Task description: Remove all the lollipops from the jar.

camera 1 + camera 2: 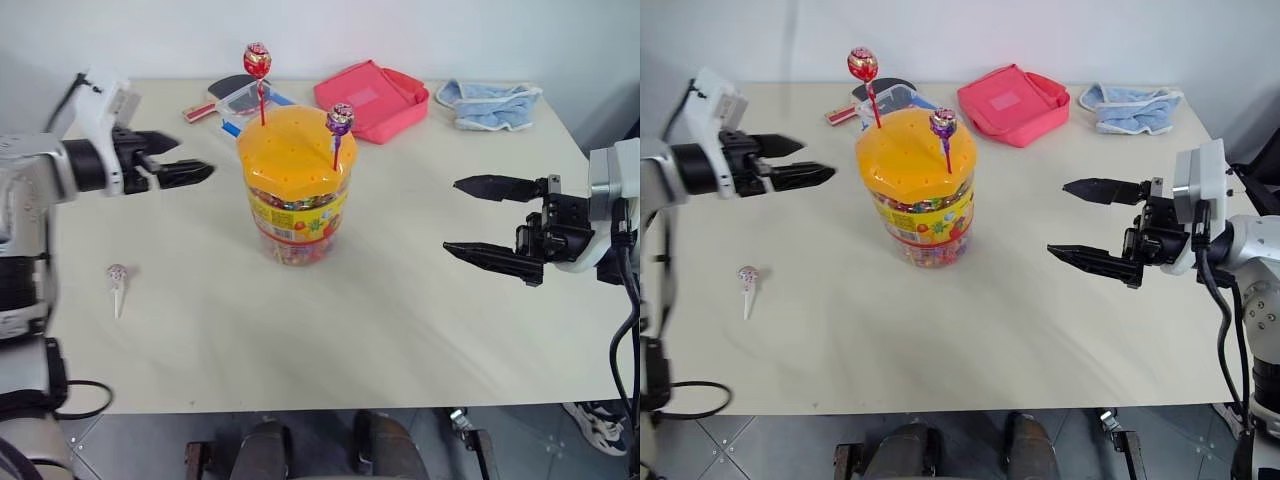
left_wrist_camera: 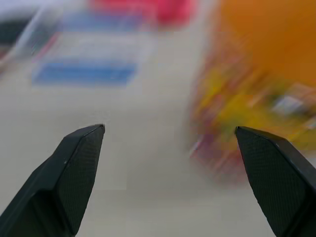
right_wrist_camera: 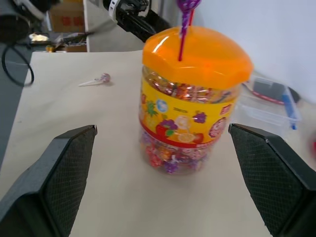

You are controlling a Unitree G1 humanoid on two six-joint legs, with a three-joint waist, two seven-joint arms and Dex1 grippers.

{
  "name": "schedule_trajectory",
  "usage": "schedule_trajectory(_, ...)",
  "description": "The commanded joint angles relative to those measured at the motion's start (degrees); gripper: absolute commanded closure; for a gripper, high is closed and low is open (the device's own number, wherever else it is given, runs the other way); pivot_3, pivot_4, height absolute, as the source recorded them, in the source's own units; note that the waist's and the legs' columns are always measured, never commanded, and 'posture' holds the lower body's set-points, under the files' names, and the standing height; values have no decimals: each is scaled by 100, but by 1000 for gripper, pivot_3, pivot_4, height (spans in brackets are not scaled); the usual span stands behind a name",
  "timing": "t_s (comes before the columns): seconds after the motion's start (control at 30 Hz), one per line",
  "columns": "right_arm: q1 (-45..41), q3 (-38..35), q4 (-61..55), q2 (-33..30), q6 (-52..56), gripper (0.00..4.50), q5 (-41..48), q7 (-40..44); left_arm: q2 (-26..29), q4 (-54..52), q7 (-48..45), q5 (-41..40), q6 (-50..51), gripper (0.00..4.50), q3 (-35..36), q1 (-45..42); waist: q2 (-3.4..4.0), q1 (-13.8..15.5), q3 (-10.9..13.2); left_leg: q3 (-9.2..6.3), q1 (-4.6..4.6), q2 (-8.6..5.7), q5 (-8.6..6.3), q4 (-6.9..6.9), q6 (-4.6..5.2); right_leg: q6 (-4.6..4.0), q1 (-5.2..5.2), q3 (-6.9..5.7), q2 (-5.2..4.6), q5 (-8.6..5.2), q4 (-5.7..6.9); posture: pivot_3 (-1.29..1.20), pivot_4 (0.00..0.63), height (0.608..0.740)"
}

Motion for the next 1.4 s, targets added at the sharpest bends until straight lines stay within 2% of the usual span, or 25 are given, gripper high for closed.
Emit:
schedule_trajectory(0.03, -145, -380, -197, -117, -34, 0, 163, -137, -319, 596, -824, -193, -1272, 15, 234, -423, -2, -7, 1, 1, 0, 1, 0, 0, 0, 0, -1, -2, 1, 0, 0, 0, 150, 740)
schedule_trajectory(0.23, 127, -697, -591, -40, 75, 0, 313, -500, -871, 1898, -1275, 48, -2277, 15, 116, -1263, -5, 26, 2, 3, -1, 1, 0, 3, 1, 5, 2, -2, -1, 2, -4, 0, 150, 740)
schedule_trajectory(0.37, 465, -978, -948, -29, 176, 0, 488, -760, -770, 2144, -1497, 149, -2288, 15, 45, -1437, -5, 11, 2, 3, -1, 0, -2, 1, 3, 6, 2, -2, -1, 3, -5, 0, 150, 740)
schedule_trajectory(0.63, 712, -1086, -1055, -52, 111, 0, 515, -914, -1090, 2413, -1825, 217, -2496, 15, -108, -1826, -6, 22, 3, 3, -1, 0, -2, 5, 4, 7, 3, -1, -1, 4, -4, 0, 150, 740)
schedule_trajectory(0.73, 695, -1099, -1073, -61, 110, 0, 553, -954, -1110, 2495, -1802, 371, -2477, 614, -216, -1949, -7, 14, 3, 2, -1, 0, -3, 6, 5, 7, 4, -1, -1, 4, -6, 0, 150, 740)
schedule_trajectory(1.0, 754, -1171, -1154, -49, 103, 0, 612, -1057, -1118, 2701, -1925, 635, -2414, 3120, -470, -2197, -7, 2, 3, 2, -1, 0, -2, 5, 5, 8, 3, -1, 0, 4, -6, 0, 150, 740)
schedule_trajectory(1.13, 791, -1190, -1158, -48, 70, 0, 605, -1068, -1214, 3034, -1838, 606, -2736, 4406, -267, -2518, -8, 19, 4, 2, -2, 0, -3, 5, 6, 8, 3, -1, 0, 4, -7, 0, 150, 740)
schedule_trajectory(1.3, 786, -1178, -1128, -56, 42, 0, 585, -1070, -1144, 3383, -1857, 703, -2920, 4460, -221, -2835, -9, 6, 4, 2, -2, 0, -3, 5, 6, 9, 4, -1, 0, 5, -7, 0, 150, 740)
schedule_trajectory(1.4, 736, -1127, -1044, -71, 19, 0, 558, -1019, -956, 3755, -1521, 789, -3022, 4460, -55, -3304, -15, 4, 8, 2, -2, 0, -3, 5, 6, 9, 3, -1, 0, 5, -7, 0, 150, 740)
